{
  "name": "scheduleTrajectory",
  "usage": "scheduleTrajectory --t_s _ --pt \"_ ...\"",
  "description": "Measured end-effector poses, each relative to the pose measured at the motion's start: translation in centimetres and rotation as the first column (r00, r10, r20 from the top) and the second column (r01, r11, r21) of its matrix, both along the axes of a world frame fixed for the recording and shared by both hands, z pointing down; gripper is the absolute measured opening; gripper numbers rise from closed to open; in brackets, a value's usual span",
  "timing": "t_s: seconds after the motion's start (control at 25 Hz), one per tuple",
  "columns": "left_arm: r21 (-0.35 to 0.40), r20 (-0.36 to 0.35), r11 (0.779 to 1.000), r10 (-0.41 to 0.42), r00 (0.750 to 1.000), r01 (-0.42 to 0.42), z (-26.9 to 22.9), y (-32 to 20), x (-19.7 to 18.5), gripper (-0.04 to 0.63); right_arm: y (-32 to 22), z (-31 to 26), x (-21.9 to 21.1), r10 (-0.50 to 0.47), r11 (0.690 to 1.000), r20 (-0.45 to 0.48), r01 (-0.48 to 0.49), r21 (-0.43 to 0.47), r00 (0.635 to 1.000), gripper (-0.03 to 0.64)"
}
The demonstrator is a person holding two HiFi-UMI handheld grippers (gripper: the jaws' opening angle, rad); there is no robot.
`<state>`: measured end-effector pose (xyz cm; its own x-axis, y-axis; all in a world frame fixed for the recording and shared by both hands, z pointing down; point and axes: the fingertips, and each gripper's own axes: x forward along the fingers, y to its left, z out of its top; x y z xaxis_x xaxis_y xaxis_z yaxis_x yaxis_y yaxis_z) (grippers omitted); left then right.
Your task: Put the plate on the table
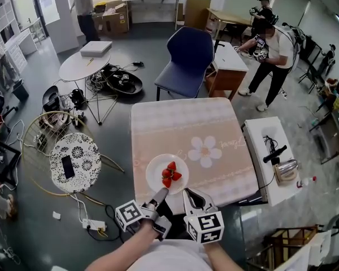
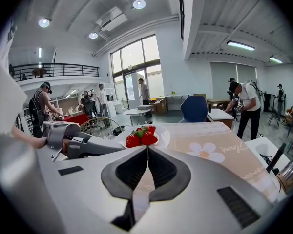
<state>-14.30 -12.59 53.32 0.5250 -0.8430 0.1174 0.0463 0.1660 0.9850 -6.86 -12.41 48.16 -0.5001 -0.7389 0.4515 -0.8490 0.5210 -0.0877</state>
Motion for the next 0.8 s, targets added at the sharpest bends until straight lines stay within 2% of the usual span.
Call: scheduleTrajectory --t_s 0.32,0.8 --pt "-0.019 0.037 0.999 0.047 0.998 -0.047 1.8 -3.1 2.8 0.02 -4.0 1.8 2.6 0.006 1.0 0.014 -0.005 -0.022 1.0 0.005" --pt "-0.126 0.065 0.989 0.082 0.994 -0.073 6.8 -8.7 6.0 0.02 -8.7 5.5 7.0 0.03 0.992 0.001 -0.03 -0.122 1.0 0.005"
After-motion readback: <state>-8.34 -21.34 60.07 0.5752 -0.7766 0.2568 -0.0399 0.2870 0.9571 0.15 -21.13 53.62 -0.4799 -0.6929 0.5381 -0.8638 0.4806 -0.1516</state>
